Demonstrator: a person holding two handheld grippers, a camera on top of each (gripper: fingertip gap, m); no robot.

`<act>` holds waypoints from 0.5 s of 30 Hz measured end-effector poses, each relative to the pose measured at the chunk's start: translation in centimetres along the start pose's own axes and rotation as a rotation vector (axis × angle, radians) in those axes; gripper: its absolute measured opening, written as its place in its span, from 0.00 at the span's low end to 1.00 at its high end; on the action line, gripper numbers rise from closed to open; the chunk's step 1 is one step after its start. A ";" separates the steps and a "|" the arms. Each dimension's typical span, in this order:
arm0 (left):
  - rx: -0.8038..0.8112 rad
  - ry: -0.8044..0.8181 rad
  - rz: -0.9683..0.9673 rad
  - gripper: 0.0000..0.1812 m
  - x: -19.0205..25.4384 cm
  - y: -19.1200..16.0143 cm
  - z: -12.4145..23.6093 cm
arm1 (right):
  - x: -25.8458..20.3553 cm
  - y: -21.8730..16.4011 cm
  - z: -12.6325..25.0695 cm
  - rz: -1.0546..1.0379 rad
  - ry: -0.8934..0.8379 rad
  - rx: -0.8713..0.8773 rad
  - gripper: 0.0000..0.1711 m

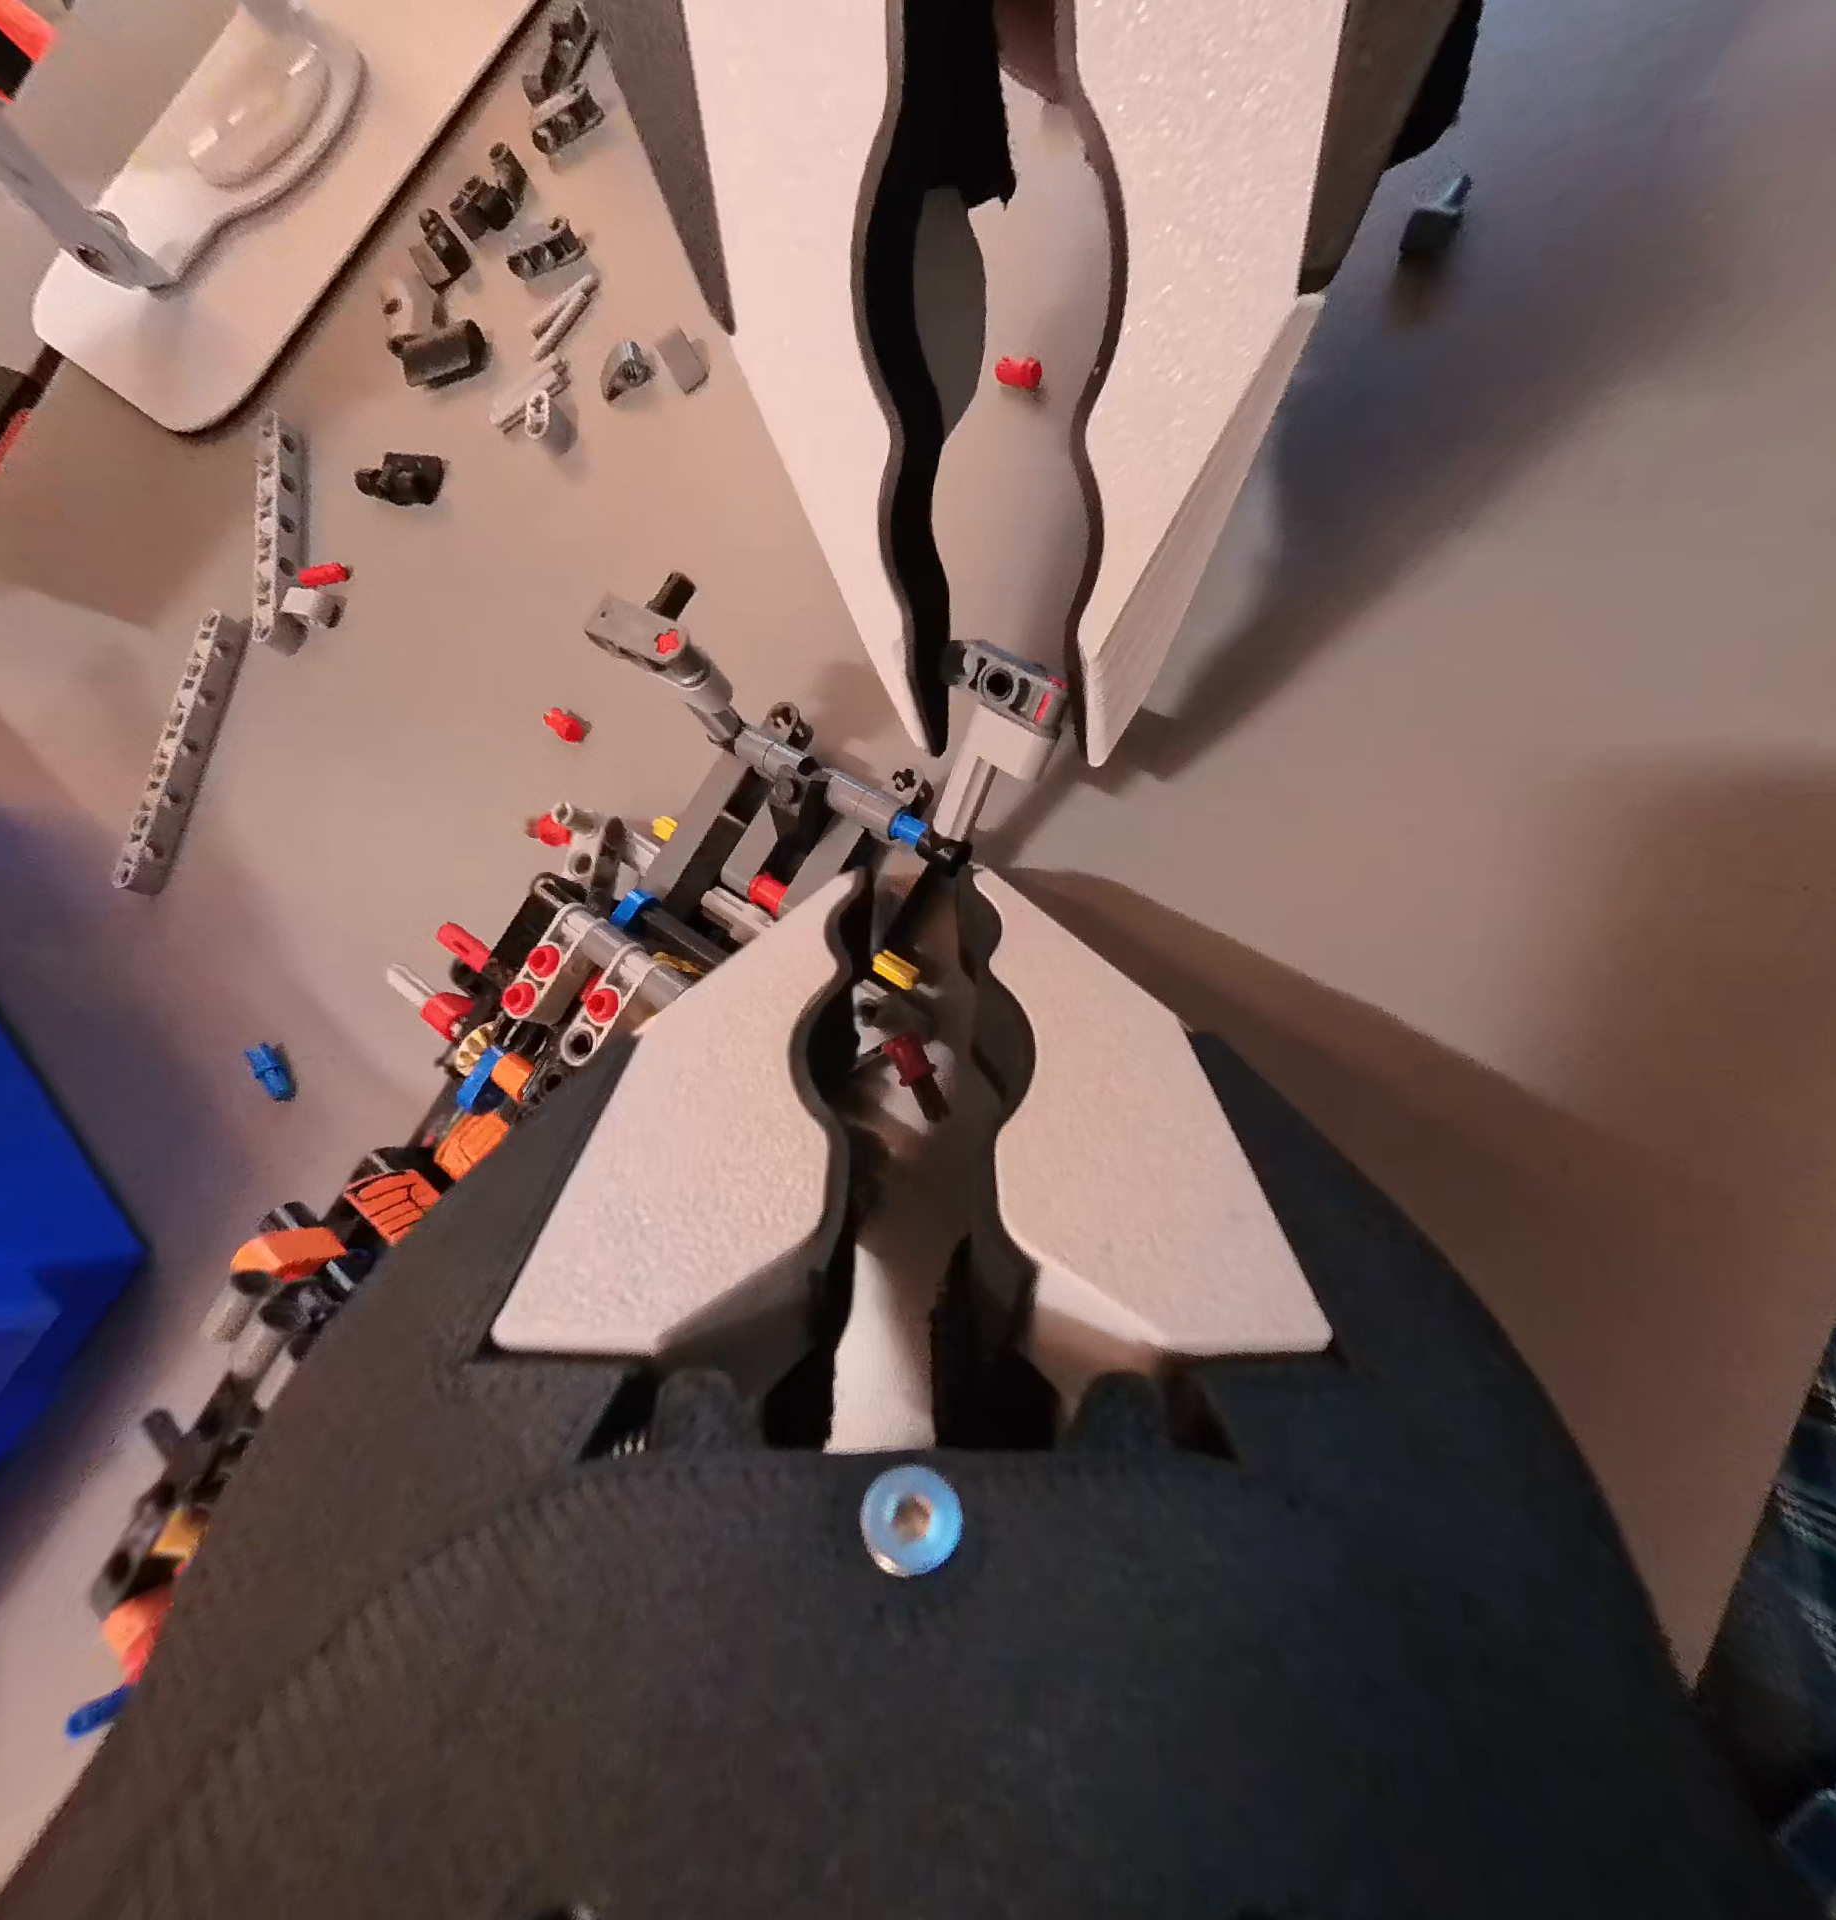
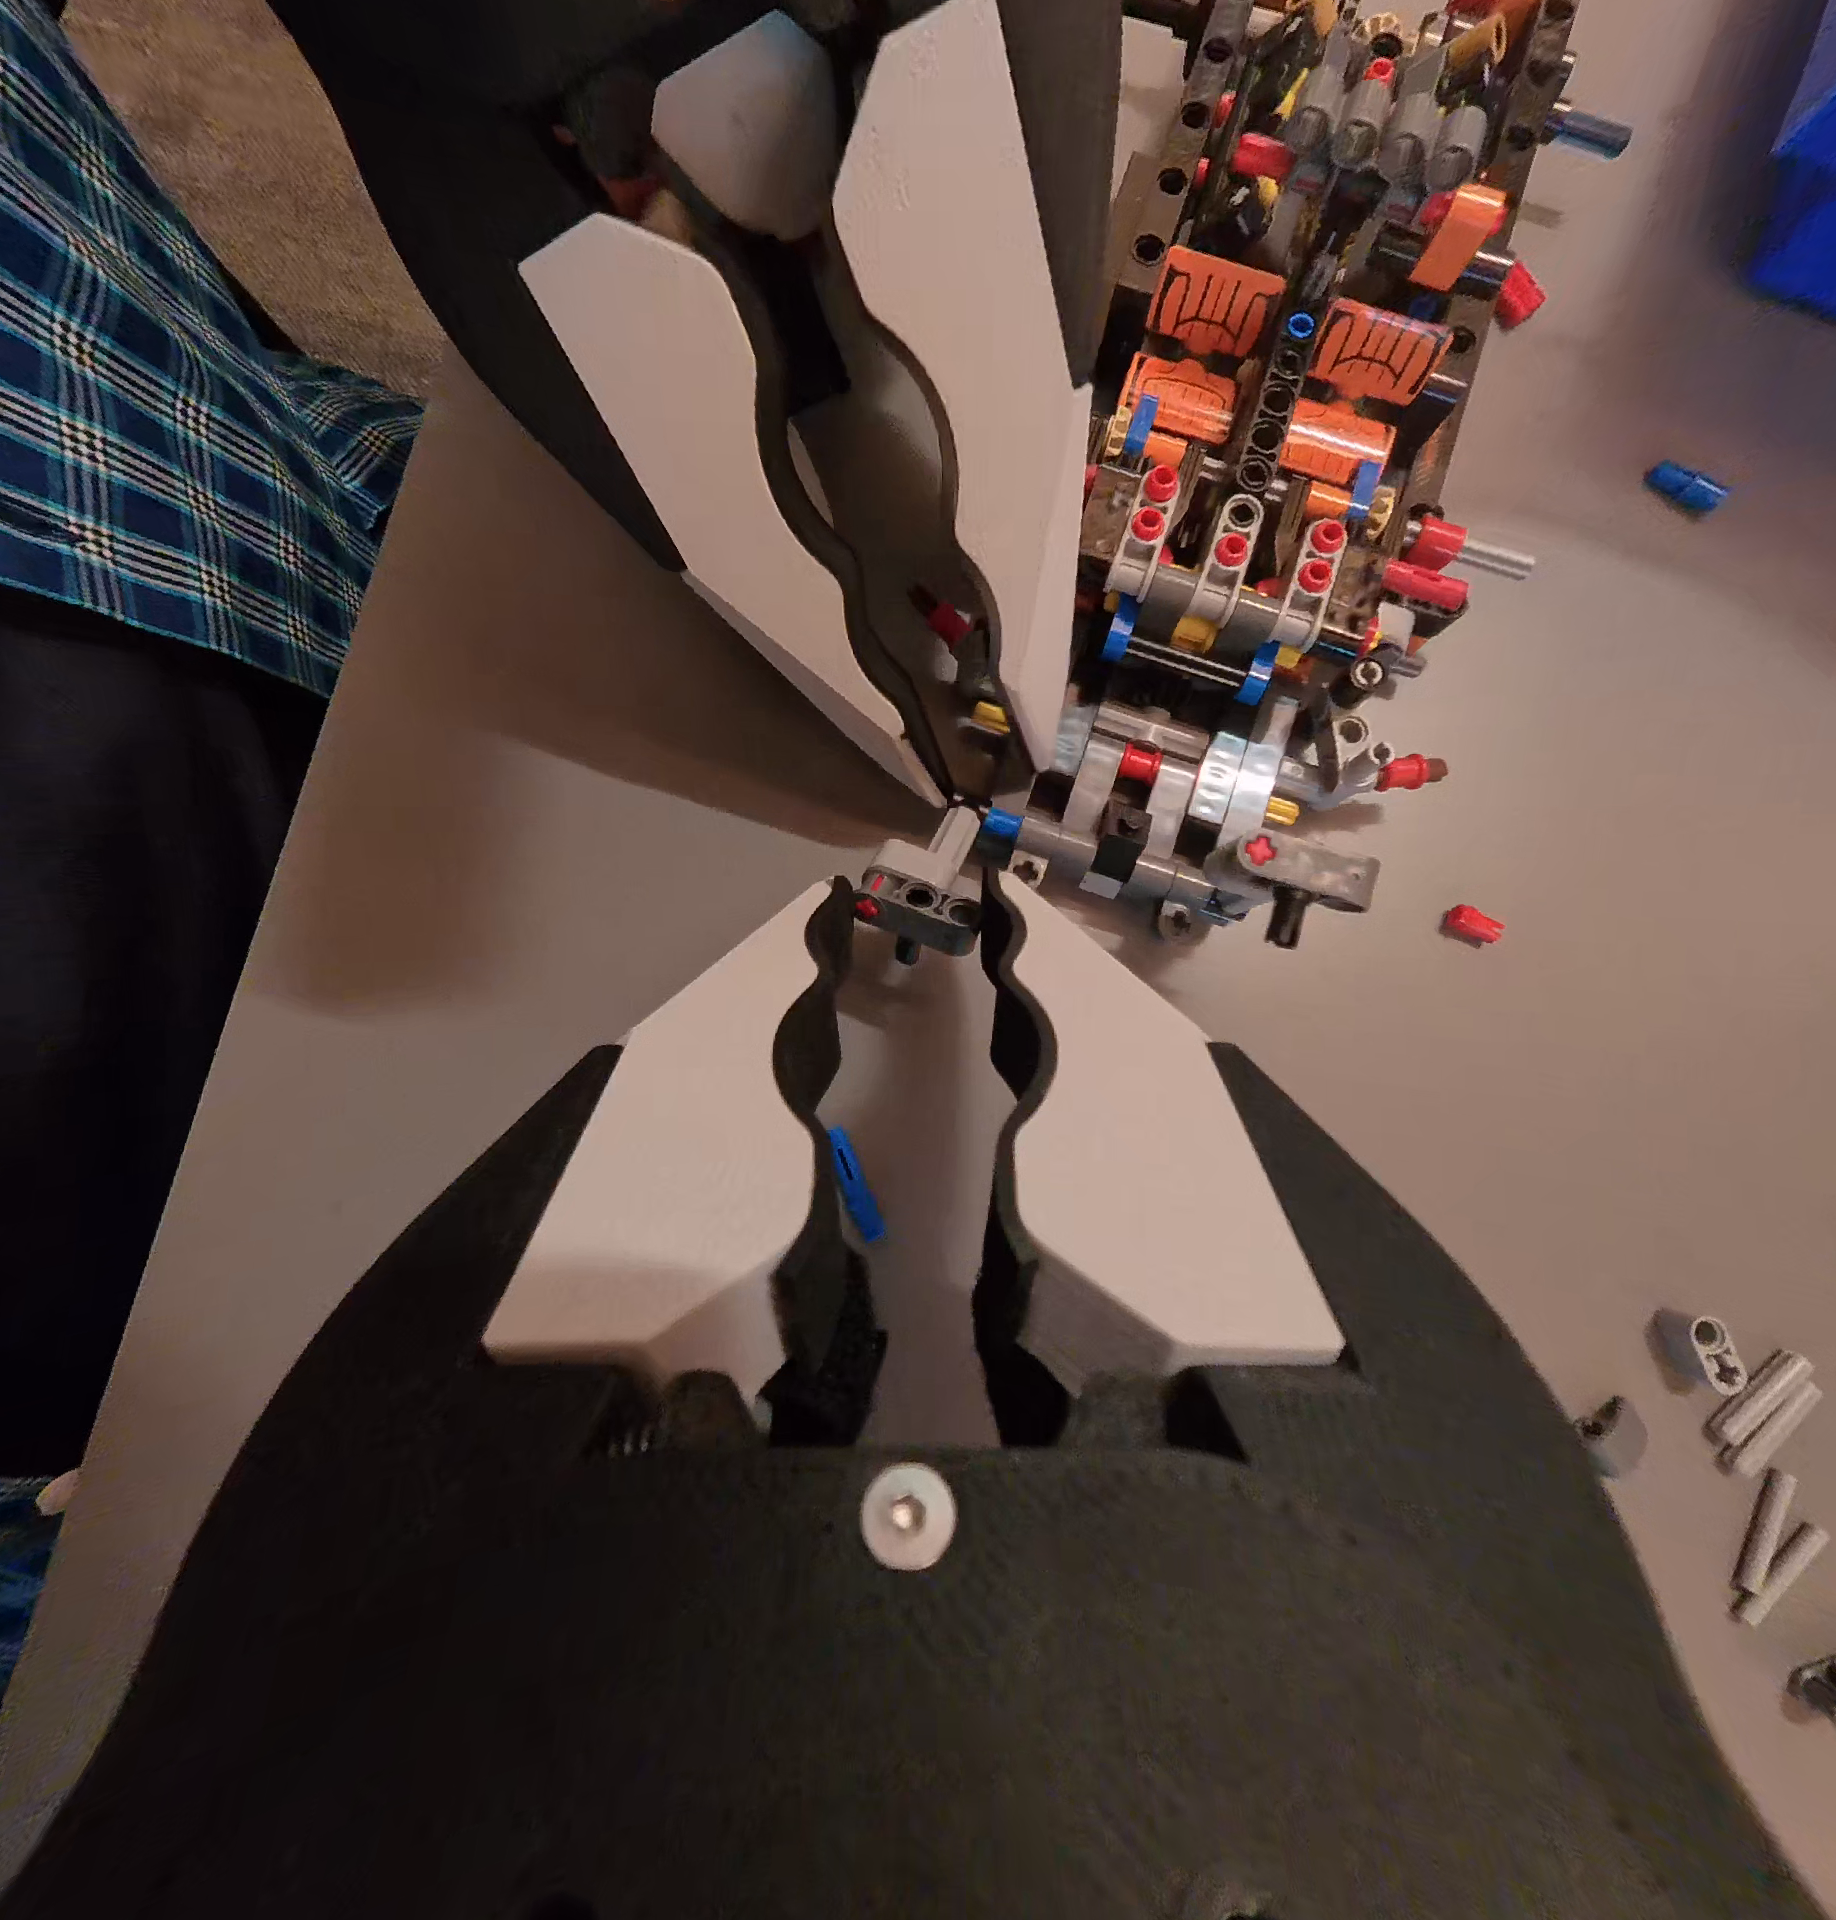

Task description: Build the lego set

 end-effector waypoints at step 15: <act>-0.064 -0.027 -0.090 0.11 -0.7 1.0 -0.5 | 0.7 -0.2 0.6 0.022 0.026 0.036 0.13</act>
Point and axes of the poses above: each gripper's, where its closed fingertips meet, z back along the fingers, y out of its top, x = y × z across the jaws, the point moved 3 cm from there along z, back along the fingers, and after that the axes turned 3 degrees about -y, right-handed, at the moved point
